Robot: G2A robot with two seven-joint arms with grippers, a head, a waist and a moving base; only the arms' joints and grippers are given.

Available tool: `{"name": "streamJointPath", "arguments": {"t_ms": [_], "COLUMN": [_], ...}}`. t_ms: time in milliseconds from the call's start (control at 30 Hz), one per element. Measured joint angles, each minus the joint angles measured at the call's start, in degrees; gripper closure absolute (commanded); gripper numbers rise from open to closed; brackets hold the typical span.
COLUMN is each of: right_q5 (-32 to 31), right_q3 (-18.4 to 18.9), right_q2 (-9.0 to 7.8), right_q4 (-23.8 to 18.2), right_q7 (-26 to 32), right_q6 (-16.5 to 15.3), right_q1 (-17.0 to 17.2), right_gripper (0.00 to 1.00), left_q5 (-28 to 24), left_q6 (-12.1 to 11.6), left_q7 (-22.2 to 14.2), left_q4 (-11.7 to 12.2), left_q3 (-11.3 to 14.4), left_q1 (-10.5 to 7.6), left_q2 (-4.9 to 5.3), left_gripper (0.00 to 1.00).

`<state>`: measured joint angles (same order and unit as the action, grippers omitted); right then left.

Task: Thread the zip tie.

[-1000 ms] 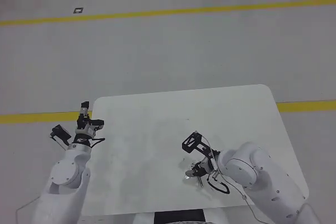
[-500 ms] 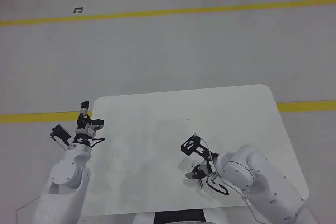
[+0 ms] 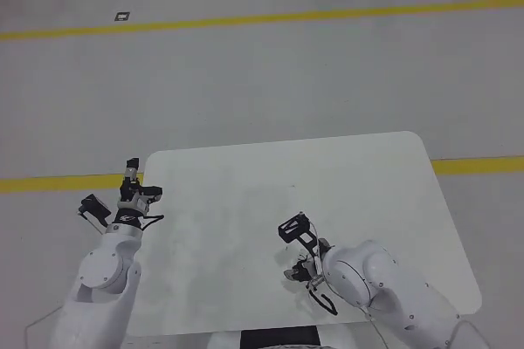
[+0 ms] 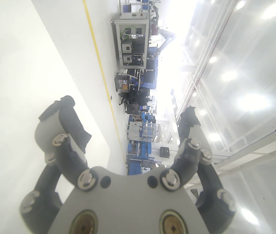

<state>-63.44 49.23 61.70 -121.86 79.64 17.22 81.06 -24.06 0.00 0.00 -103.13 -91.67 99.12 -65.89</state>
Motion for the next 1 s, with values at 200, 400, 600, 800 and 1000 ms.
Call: {"name": "streamJointPath", "arguments": {"t_ms": [200, 400, 600, 800, 1000], "right_q5": [0.0, -0.1, -6.2, -6.3, -4.7], "right_q3": [0.0, 0.0, -3.1, -4.9, -4.8], "right_q2": [0.02, 0.01, -0.17, -0.14, 0.02], "right_q4": [0.0, 0.0, -0.6, 0.8, 2.2], "right_q7": [0.0, 0.0, 0.0, 0.0, 0.0], "right_q6": [-0.1, -0.1, 1.4, 2.3, 2.3], "right_q1": [0.0, 0.0, 1.4, 1.2, 0.6], "right_gripper": [0.0, 0.0, 0.0, 0.0, 0.0], "left_q5": [0.0, 0.0, 0.0, 0.0, 0.0], "left_q6": [0.0, 0.0, 0.0, 0.0, 0.0], "left_q7": [0.0, 0.0, 0.0, 0.0, 0.0], "left_q4": [0.0, 0.0, 0.0, 0.0, 0.0], "left_q3": [0.0, 0.0, 0.0, 0.0, 0.0], "left_q1": [0.0, 0.0, 0.0, 0.0, 0.0], "left_q2": [0.0, 0.0, 0.0, 0.0, 0.0], "left_gripper": [0.0, 0.0, 0.0, 0.0, 0.0]}}
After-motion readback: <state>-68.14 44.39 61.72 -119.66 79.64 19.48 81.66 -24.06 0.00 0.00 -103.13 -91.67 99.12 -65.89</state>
